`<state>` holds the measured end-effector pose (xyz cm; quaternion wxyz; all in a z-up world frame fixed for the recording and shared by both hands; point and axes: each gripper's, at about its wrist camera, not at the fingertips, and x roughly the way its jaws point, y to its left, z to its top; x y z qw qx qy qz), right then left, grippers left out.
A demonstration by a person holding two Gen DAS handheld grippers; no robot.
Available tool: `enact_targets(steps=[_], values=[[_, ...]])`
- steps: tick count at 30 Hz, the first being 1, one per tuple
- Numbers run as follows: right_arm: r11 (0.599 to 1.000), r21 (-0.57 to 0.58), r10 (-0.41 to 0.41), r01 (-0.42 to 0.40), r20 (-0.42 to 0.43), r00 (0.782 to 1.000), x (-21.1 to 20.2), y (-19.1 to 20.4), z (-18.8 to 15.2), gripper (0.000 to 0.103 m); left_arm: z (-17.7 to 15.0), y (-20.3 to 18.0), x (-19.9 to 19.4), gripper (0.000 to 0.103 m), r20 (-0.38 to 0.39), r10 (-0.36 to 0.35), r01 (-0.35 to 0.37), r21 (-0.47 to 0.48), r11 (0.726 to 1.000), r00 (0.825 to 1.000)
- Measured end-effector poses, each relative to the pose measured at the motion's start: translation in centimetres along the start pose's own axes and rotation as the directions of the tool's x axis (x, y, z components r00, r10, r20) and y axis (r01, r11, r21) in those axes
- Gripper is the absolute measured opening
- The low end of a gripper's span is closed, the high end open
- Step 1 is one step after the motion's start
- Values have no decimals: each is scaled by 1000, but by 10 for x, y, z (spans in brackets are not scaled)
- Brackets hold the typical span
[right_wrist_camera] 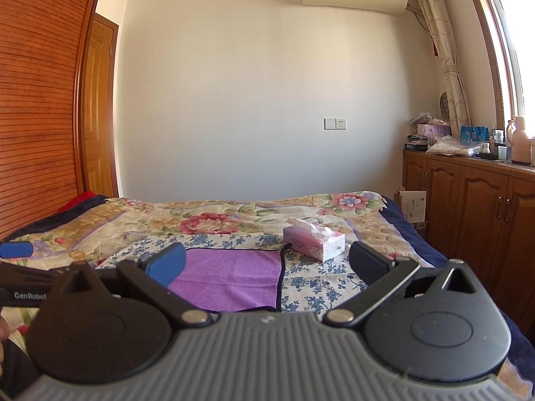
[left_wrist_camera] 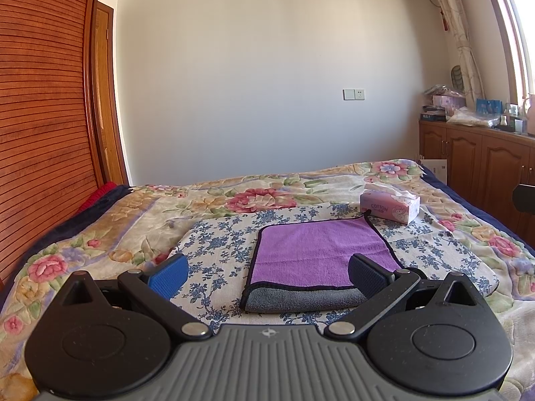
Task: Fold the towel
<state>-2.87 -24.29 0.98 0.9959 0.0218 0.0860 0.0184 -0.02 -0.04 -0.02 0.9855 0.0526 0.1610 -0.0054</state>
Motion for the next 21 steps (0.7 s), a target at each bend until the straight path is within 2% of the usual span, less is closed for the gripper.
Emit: enact_targets(steps=[21], values=[[1000, 0, 0, 0, -1, 1000, 0, 1, 0, 103, 9, 4, 0, 103, -4, -1, 1, 1, 1000, 1000]])
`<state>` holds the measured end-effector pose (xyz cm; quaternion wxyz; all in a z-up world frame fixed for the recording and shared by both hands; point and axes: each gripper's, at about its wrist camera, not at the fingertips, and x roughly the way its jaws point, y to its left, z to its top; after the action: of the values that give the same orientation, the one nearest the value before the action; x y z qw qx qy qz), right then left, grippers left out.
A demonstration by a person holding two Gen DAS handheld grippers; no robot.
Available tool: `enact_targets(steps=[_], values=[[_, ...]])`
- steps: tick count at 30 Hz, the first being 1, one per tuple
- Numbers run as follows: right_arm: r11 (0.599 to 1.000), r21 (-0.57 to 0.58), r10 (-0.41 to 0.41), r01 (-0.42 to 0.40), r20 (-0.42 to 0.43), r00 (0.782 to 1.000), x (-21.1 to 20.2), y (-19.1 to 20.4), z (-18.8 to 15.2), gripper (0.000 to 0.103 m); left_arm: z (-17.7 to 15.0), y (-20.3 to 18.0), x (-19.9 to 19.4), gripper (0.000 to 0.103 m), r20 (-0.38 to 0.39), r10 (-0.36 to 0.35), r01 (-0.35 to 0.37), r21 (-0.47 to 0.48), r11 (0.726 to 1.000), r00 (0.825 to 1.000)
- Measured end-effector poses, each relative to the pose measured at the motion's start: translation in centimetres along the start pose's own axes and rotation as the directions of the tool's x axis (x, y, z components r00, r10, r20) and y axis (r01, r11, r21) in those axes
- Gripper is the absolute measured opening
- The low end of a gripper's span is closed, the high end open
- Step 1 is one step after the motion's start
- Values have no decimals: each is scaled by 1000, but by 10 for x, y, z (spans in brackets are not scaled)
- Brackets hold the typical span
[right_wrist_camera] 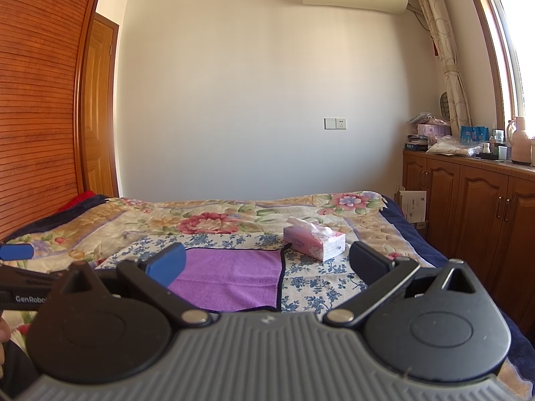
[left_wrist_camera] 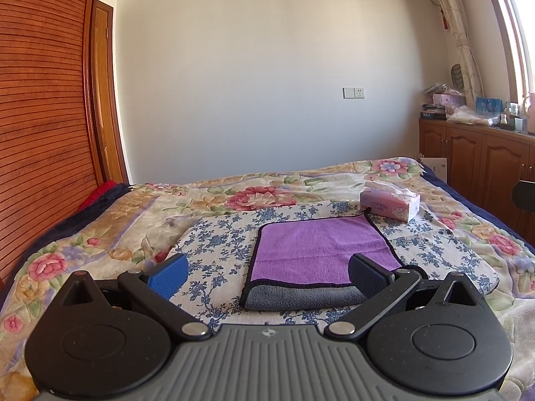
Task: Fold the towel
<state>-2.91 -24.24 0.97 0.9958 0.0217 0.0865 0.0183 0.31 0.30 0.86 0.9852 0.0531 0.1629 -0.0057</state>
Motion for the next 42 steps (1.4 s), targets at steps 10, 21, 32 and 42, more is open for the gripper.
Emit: enact_targets(steps=[10, 21, 32, 42], values=[[1000, -1, 0, 0, -3, 1000, 0, 2, 2, 103, -13, -2, 2, 103, -8, -4, 4, 1, 1000, 1000], [1000, -26, -2, 1, -33, 999, 6, 6, -7, 103, -22, -3, 15, 103, -62, -19, 20, 4, 1000, 998], [999, -32, 24, -26, -75, 997, 24, 10, -4, 103, -20, 7, 38, 103, -85, -17, 20, 27, 999, 996], [996, -49, 65, -73, -139, 988, 51, 19, -2, 103, -9, 17, 67, 103, -100, -31, 37, 52, 998, 995]])
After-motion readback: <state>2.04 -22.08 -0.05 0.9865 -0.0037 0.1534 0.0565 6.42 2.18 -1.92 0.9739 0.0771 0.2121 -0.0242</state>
